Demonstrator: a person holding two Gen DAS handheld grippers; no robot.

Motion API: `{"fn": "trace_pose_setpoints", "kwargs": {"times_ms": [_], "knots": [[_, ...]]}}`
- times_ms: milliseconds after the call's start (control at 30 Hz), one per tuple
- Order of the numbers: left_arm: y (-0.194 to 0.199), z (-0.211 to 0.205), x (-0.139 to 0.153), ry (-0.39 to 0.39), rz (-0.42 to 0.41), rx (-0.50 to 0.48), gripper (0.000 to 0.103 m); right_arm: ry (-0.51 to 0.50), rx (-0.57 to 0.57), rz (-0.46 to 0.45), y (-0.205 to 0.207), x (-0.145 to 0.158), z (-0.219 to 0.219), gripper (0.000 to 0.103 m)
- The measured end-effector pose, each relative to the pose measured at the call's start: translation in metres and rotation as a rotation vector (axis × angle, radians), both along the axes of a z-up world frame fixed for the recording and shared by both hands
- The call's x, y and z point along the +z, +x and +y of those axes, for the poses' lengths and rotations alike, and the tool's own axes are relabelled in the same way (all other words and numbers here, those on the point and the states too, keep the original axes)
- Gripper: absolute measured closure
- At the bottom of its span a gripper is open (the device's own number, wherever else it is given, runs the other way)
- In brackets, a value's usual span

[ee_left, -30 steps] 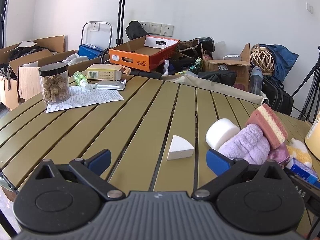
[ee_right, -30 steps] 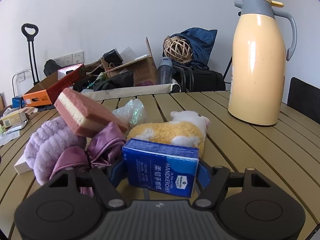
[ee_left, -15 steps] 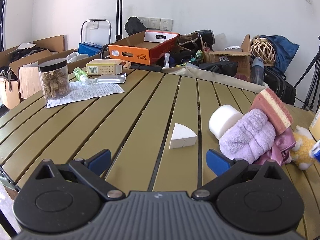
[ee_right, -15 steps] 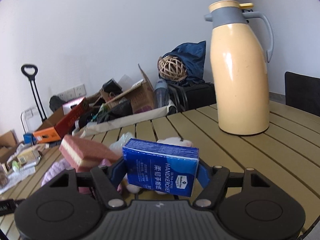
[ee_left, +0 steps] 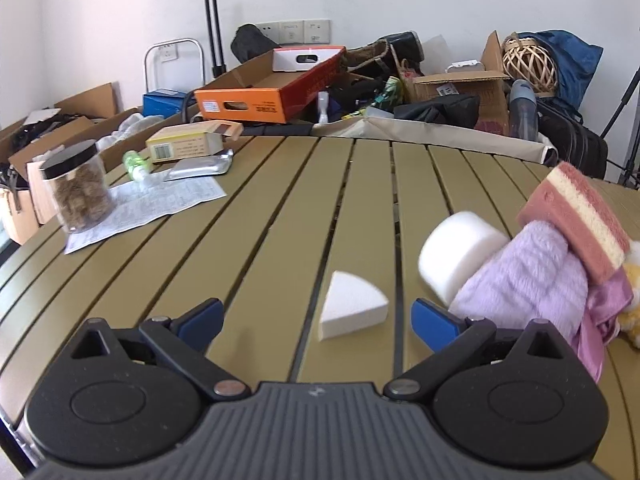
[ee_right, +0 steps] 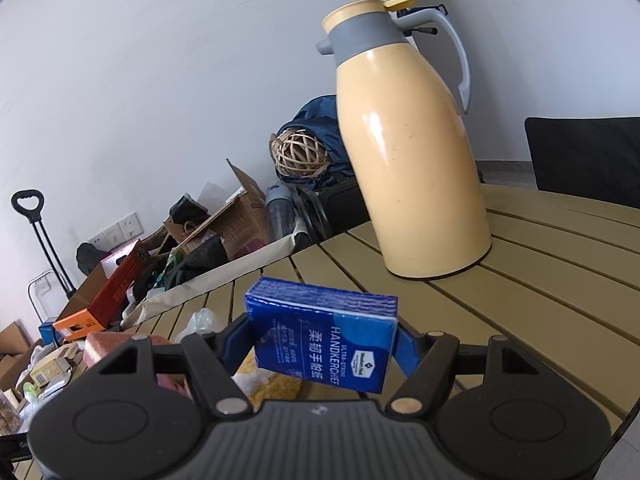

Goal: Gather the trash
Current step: 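Grasp the white wedge sponge with the left gripper while the right holds the tissue pack, then carry the sponge and tissue pack down over the black bin with both grippers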

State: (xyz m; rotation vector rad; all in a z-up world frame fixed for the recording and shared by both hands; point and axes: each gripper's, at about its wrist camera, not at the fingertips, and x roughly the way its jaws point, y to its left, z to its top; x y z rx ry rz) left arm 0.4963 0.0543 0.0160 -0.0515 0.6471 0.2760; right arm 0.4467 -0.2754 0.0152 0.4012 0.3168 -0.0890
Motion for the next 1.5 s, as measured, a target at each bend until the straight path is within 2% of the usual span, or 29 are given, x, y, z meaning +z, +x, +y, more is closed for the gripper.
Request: {"fn": "trace_pose_setpoints", "kwargs": {"times_ms": [100,367,500,600,700,767,1167,1500], "knots": [[0.01,-0.002,-0.002,0.005,0.019,0.012,0.001,0.016,-0.007,0.005,-0.001,-0.001,-0.009,0.033],[0.023,0.005,-0.015,-0.057,0.051,0.031,0.023,0.035,-0.009,0.009,0.0,-0.002,-0.02,0.033],[0.023,0.004,-0.017,-0.052,0.039,0.031,0.024,0.039,-0.008,0.01,-0.001,-0.002,-0.021,0.033],[0.024,0.002,-0.016,-0.058,0.032,0.017,0.032,0.041,-0.006,0.009,0.0,-0.002,-0.021,0.033],[0.024,-0.002,-0.016,-0.045,0.027,-0.002,0.049,0.042,-0.002,0.01,0.0,-0.002,-0.02,0.033],[0.023,-0.004,-0.016,-0.038,0.022,-0.009,0.067,0.042,0.001,0.01,0.0,-0.002,-0.02,0.033],[0.009,-0.005,-0.009,-0.018,0.01,-0.012,0.07,0.043,0.028,0.004,-0.004,0.0,-0.015,0.033],[-0.027,-0.008,0.014,-0.011,-0.05,-0.036,0.07,0.053,0.074,0.006,-0.011,0.001,-0.008,0.033]]}}
